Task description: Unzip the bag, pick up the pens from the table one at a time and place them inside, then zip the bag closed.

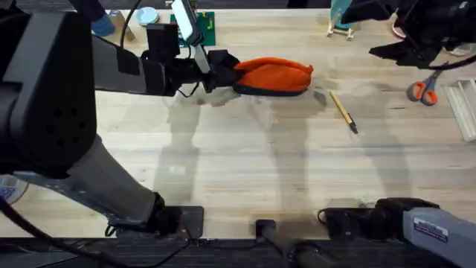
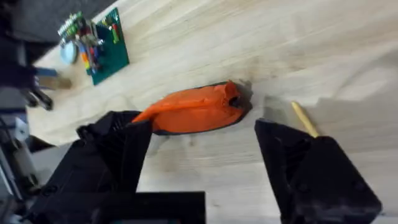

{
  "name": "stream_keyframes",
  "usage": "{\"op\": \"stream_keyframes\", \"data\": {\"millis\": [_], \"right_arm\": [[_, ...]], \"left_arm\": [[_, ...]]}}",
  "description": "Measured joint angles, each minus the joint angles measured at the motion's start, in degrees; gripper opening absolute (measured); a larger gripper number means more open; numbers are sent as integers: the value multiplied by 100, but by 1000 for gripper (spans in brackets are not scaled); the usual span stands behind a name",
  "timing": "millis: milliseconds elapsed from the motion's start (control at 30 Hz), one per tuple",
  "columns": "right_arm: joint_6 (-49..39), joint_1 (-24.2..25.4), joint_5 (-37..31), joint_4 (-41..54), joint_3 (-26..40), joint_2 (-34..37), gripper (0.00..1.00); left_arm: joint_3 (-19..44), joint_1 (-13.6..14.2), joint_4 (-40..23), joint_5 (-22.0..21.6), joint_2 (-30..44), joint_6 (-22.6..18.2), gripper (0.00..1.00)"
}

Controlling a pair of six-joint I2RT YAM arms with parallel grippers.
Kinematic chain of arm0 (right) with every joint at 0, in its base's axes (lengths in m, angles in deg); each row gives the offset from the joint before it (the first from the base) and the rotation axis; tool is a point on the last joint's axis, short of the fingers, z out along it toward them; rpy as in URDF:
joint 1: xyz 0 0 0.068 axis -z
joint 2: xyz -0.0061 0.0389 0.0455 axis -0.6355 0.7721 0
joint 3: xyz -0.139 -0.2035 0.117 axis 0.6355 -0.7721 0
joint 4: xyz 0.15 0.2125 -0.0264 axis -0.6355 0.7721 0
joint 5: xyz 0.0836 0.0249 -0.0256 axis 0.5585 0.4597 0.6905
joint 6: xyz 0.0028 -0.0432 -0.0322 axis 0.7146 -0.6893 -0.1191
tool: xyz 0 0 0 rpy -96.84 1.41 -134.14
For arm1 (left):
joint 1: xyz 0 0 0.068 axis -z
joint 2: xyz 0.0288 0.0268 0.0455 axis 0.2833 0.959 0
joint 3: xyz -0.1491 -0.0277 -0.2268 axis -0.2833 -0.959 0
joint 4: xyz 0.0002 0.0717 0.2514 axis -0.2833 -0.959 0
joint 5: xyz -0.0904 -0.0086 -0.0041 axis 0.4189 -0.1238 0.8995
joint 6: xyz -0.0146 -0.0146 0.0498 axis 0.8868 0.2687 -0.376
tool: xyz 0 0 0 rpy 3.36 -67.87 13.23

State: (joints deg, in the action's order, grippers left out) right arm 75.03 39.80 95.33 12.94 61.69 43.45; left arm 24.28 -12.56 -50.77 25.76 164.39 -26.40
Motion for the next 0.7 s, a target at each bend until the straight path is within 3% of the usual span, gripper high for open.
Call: {"op": "stream_keyframes", "data": {"millis": [700], "right_arm": [[837, 0, 4, 74, 28, 194, 997]], "left_arm": [[0, -1, 0, 0, 0, 0, 44]]}}
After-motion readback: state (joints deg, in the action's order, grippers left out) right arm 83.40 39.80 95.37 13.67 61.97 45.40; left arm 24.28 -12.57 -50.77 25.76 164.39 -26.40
